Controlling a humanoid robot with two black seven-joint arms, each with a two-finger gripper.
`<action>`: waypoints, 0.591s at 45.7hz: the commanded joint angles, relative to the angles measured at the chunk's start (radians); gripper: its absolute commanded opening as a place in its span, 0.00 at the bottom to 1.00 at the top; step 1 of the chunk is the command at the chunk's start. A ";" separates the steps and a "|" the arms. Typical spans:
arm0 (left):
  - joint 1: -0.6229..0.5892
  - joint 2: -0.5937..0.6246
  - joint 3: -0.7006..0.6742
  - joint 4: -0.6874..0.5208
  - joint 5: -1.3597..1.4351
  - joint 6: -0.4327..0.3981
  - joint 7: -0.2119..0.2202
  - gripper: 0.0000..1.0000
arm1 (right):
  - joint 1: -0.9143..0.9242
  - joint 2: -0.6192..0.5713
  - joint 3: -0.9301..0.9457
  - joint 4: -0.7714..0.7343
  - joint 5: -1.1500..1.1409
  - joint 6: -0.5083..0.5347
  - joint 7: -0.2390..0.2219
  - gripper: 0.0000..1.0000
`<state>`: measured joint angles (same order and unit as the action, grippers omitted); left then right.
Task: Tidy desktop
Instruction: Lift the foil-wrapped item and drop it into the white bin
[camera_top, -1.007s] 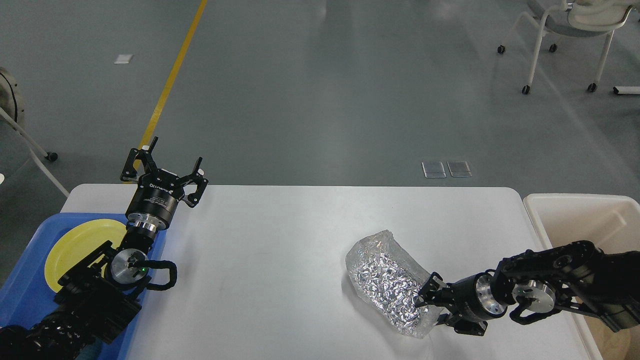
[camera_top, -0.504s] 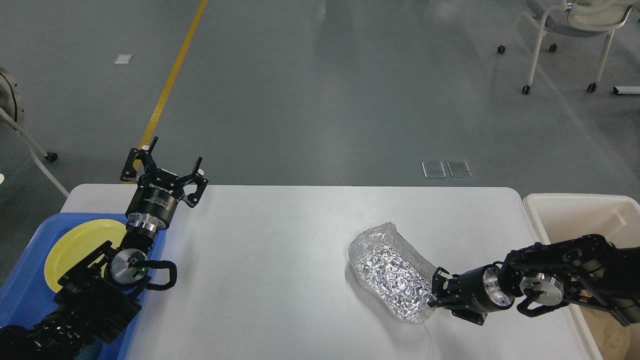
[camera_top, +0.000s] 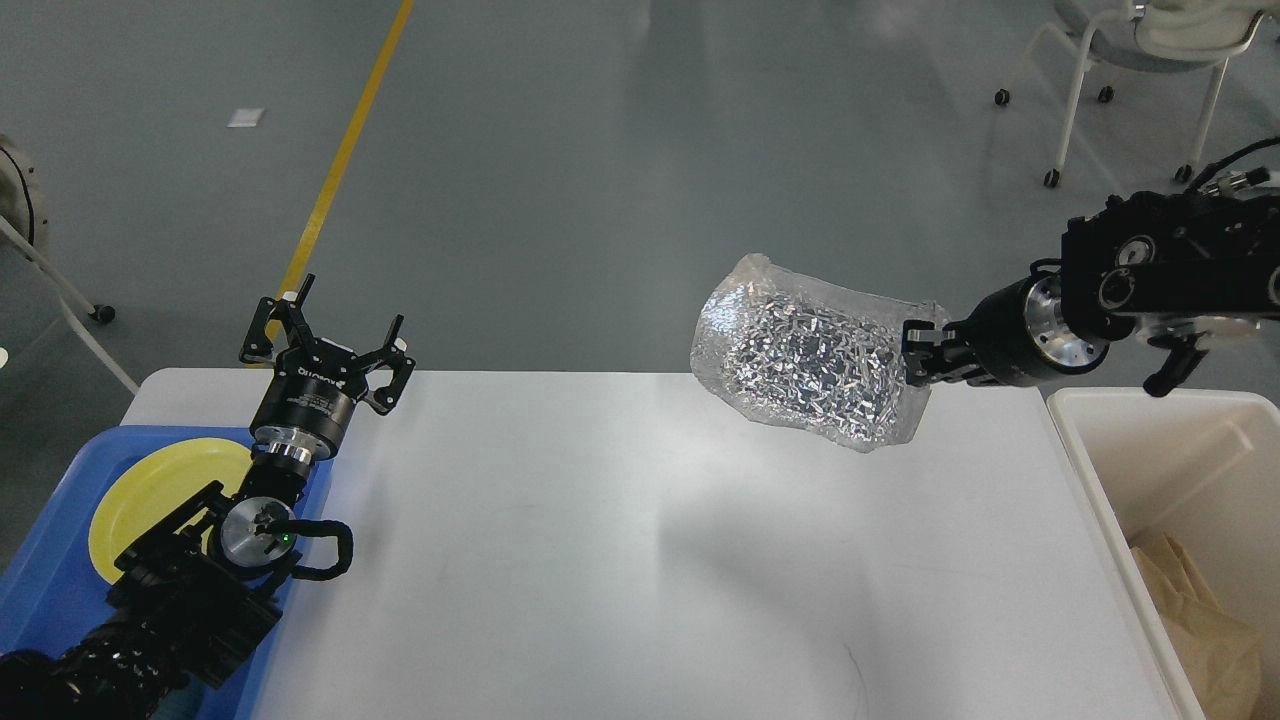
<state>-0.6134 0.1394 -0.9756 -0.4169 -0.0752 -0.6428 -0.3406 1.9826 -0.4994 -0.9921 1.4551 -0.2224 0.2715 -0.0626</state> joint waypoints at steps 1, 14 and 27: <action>0.000 -0.001 0.000 0.000 0.000 0.000 0.000 0.97 | 0.154 0.039 -0.026 0.093 -0.003 0.049 0.000 0.00; 0.000 -0.001 0.000 0.000 0.000 0.000 0.000 0.97 | -0.074 -0.109 -0.111 -0.128 -0.009 0.031 0.000 0.00; 0.000 -0.001 0.000 0.000 0.000 0.000 -0.002 0.97 | -0.755 -0.240 0.125 -0.873 0.037 -0.041 0.010 0.00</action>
<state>-0.6134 0.1378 -0.9756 -0.4173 -0.0751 -0.6429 -0.3406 1.4946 -0.7119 -1.0019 0.8521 -0.2108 0.2785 -0.0525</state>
